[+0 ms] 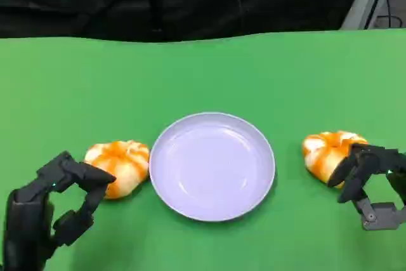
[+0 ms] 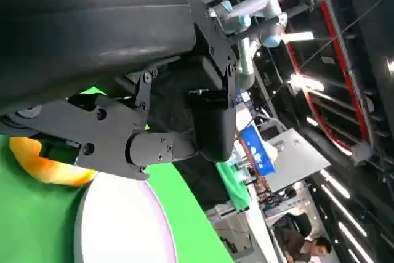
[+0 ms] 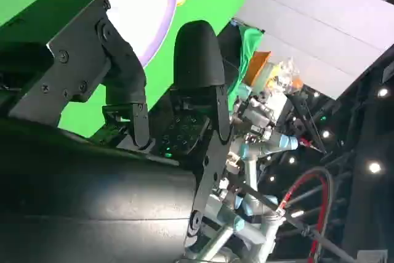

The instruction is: Grasp the bread from the table and place it into the plate.

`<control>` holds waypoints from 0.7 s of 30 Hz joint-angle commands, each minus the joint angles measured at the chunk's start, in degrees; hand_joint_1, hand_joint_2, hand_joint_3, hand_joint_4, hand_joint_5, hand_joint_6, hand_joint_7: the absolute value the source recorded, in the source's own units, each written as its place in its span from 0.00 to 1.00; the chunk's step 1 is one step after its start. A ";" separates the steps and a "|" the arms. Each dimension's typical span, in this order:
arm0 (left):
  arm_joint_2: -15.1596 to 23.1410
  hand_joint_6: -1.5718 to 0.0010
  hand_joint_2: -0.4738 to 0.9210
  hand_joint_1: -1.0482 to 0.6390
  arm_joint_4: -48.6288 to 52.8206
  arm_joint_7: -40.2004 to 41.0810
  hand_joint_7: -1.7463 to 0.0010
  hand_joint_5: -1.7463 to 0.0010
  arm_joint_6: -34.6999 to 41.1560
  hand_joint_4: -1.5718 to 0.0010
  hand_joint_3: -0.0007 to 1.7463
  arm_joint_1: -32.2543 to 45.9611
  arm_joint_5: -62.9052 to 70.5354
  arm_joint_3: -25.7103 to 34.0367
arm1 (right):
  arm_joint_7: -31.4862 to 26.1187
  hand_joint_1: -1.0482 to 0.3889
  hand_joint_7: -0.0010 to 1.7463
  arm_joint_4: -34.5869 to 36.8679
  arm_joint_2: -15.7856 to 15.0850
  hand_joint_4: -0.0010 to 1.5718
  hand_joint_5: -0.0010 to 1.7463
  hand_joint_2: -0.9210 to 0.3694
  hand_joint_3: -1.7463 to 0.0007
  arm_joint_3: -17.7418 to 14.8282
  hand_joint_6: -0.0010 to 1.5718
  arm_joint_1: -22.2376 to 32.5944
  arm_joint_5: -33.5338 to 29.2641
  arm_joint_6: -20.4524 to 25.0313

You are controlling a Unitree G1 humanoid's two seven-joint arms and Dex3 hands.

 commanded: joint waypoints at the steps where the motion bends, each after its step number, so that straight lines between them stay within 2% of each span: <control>1: 0.79 0.54 1.00 0.54 -0.06 -0.17 0.35 0.09 0.08 0.59 0.25 0.00 0.26 0.33 | -0.32 0.92 0.64 -0.28 -1.06 0.67 0.71 0.36 0.28 -0.49 0.66 -0.26 0.55 -0.29; 16: 0.98 0.54 1.00 0.54 0.42 -0.37 0.35 0.10 -0.16 0.58 0.25 -0.38 0.16 0.28 | -0.39 0.93 0.63 -0.01 -1.10 0.67 0.71 0.36 0.28 -0.59 0.66 -0.45 0.43 -0.53; 18: 1.54 0.49 1.00 0.56 0.46 -1.10 0.44 0.18 0.20 0.56 0.22 -0.38 -0.03 -0.05 | -0.19 0.93 0.63 -0.06 -1.15 0.67 0.71 0.36 0.28 -0.52 0.66 -0.41 0.64 -0.39; 19: 1.75 0.45 1.00 0.56 0.46 -1.34 0.54 0.26 0.32 0.53 0.20 -0.37 -0.05 -0.17 | -0.17 0.93 0.63 -0.05 -1.17 0.67 0.71 0.36 0.28 -0.51 0.66 -0.42 0.65 -0.39; 21: 1.86 0.42 1.00 0.55 0.46 -1.64 0.60 0.31 0.39 0.52 0.19 -0.36 -0.07 -0.18 | -0.21 0.93 0.63 -0.02 -1.18 0.67 0.71 0.36 0.28 -0.53 0.66 -0.43 0.59 -0.43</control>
